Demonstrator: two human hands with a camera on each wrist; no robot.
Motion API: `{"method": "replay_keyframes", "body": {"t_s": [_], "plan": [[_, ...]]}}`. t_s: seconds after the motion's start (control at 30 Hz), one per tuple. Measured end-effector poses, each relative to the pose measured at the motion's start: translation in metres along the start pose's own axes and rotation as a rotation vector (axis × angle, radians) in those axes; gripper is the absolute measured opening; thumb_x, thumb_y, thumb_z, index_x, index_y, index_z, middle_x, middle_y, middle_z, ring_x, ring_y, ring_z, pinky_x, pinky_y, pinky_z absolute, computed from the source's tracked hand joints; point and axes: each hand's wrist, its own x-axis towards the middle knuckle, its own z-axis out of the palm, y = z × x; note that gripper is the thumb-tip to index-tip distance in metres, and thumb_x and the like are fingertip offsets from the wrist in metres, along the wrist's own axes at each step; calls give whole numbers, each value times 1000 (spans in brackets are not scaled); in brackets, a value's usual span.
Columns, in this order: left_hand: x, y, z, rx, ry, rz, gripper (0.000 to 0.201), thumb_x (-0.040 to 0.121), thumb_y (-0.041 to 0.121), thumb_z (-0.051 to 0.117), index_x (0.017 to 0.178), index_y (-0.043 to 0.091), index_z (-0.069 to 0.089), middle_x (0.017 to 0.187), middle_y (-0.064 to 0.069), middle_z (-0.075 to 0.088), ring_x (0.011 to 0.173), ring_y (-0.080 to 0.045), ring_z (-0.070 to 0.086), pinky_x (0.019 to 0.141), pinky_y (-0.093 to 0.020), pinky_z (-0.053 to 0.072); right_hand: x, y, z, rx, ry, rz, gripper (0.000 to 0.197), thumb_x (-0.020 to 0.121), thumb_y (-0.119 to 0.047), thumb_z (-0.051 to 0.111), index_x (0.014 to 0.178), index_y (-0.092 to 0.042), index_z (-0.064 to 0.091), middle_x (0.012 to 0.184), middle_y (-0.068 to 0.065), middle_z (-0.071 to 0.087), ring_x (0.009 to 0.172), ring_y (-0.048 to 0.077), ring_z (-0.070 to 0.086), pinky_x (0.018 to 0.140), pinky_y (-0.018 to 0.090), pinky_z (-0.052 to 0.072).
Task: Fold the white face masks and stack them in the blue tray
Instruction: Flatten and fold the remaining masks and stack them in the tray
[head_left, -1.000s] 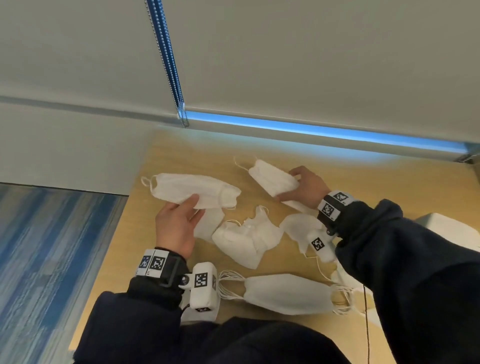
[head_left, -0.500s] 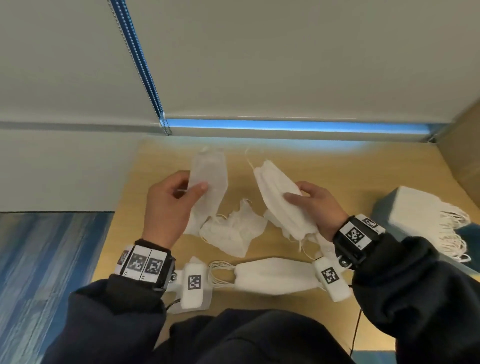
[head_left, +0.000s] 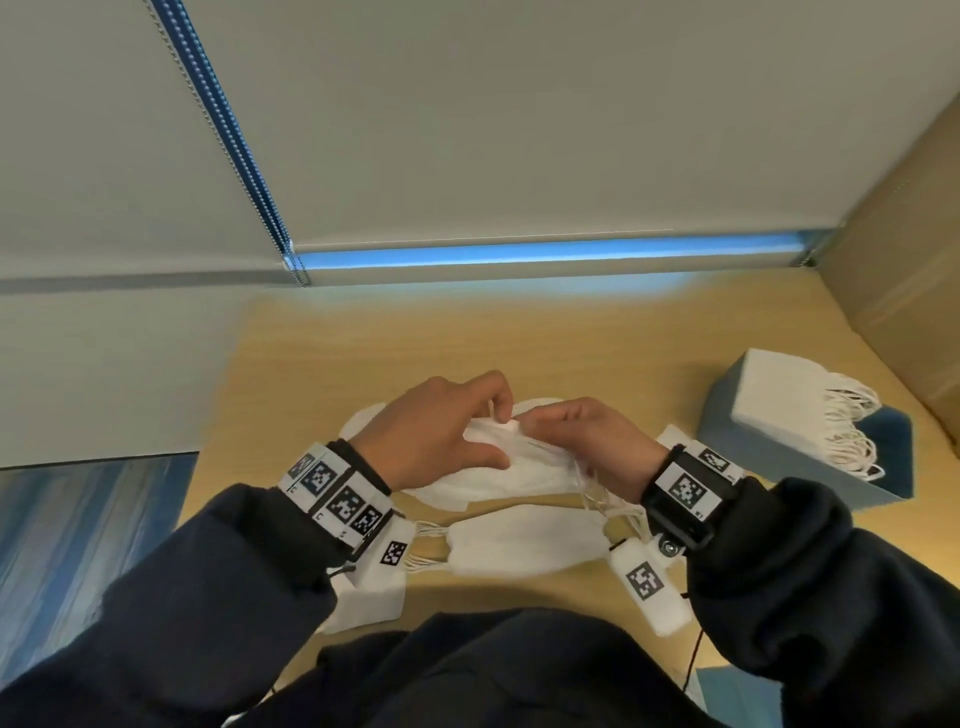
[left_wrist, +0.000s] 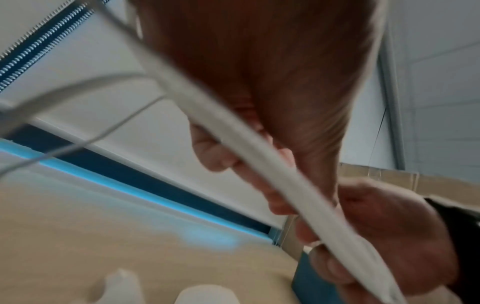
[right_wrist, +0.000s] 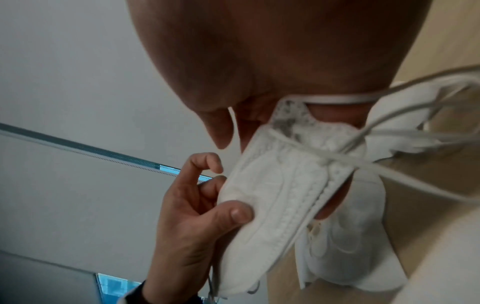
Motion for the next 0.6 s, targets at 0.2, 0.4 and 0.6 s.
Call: {"method": "replay_keyframes", "body": {"t_s": [0.2, 0.4, 0.6], "plan": [[-6, -12, 23, 158, 127, -125, 57, 70, 69, 77, 116, 38, 62, 78, 13, 56, 70, -13, 53, 63, -32, 39, -11, 23, -4, -56, -31, 199, 29, 92, -15, 73, 111, 7, 71, 91, 20, 75, 68, 19, 70, 62, 31, 57], [-22, -42, 28, 57, -223, -191, 35, 74, 69, 75, 92, 40, 64, 81, 15, 68, 75, -6, 61, 68, -31, 51, -10, 39, -21, -11, 121, 244, 16, 95, -13, 69, 105, -2, 74, 94, 20, 77, 71, 21, 74, 63, 33, 60], [-48, -71, 8, -519, -39, -276, 47, 71, 52, 81, 53, 20, 51, 47, 5, 43, 44, -10, 37, 48, -21, 34, -12, 48, -37, -149, 162, 228, 12, 97, -11, 67, 102, -3, 74, 77, 15, 74, 59, 14, 70, 61, 28, 58]]}}
